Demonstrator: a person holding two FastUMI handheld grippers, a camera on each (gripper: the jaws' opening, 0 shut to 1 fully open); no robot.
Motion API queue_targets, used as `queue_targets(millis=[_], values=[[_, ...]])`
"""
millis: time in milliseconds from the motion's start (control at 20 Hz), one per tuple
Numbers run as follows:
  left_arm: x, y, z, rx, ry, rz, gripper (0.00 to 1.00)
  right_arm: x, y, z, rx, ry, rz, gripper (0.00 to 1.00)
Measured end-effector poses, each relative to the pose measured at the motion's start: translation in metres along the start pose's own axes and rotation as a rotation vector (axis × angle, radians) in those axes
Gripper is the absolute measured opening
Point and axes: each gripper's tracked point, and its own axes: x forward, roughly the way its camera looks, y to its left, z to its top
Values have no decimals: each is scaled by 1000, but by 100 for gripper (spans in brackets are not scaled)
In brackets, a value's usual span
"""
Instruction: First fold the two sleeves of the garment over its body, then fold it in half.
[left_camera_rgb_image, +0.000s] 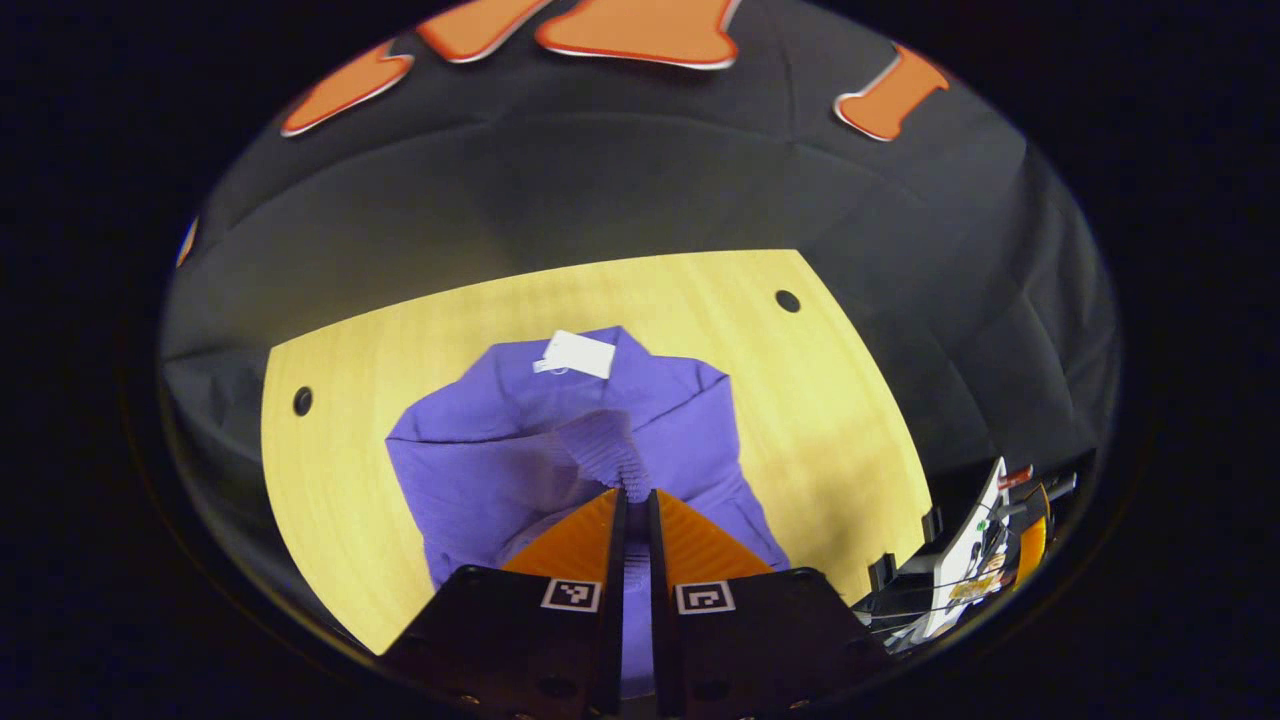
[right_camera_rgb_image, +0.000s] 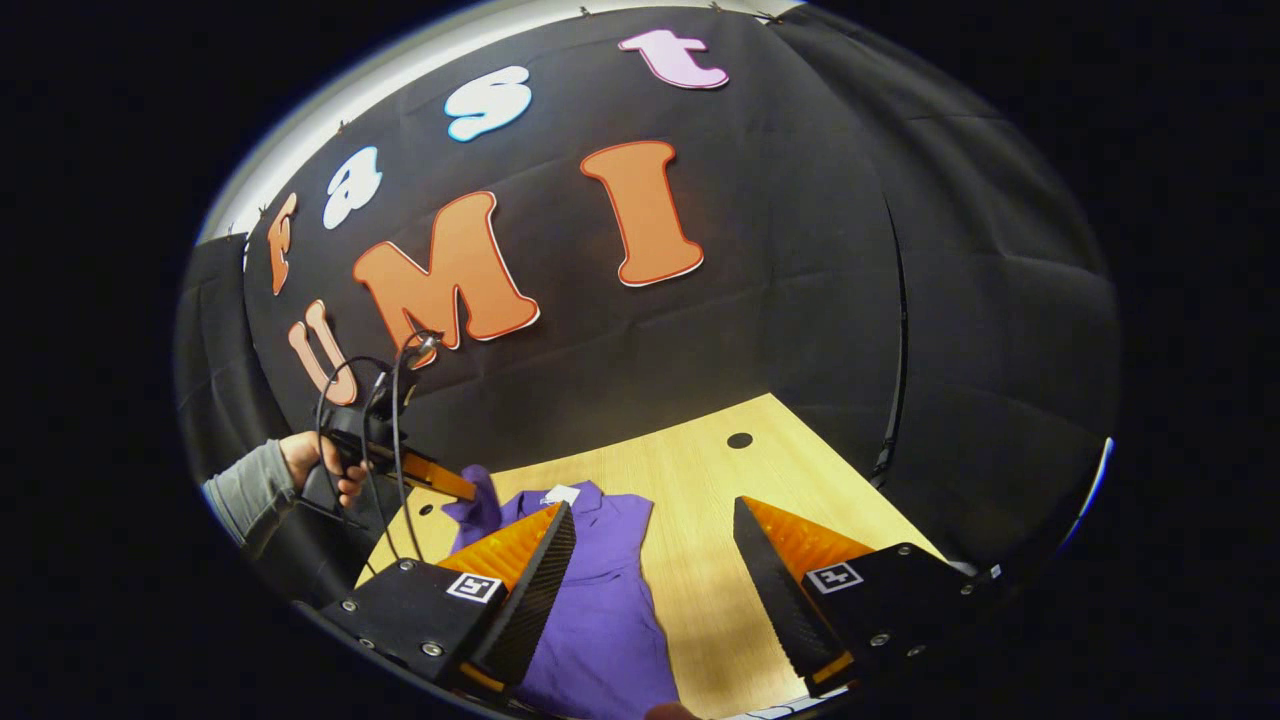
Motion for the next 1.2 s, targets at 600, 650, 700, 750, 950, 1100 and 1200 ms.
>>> queue_targets(millis=[600,650,700,750,950,1100,1200], values=[[55,-97,6,96,-57,-127,48,-1,-36,-8,44,27,-40,94],[49,-97,5,102,-80,-131,55,0,-35,-8,39,28,-35,95],[41,-95,6,112,-105,-133,65,-1,-33,-7,32,28,-37,94],[32,-93,6,123,-136,-129,70,2,-29,-7,19,31,-34,94],[-20,-67,8,149,-317,-67,94,13,-8,-6,-41,19,-19,94],[-69,-33,3,133,-478,6,94,20,15,-8,-107,0,-7,94],[-100,-12,-5,110,-588,51,94,23,31,-7,-144,-27,9,95]])
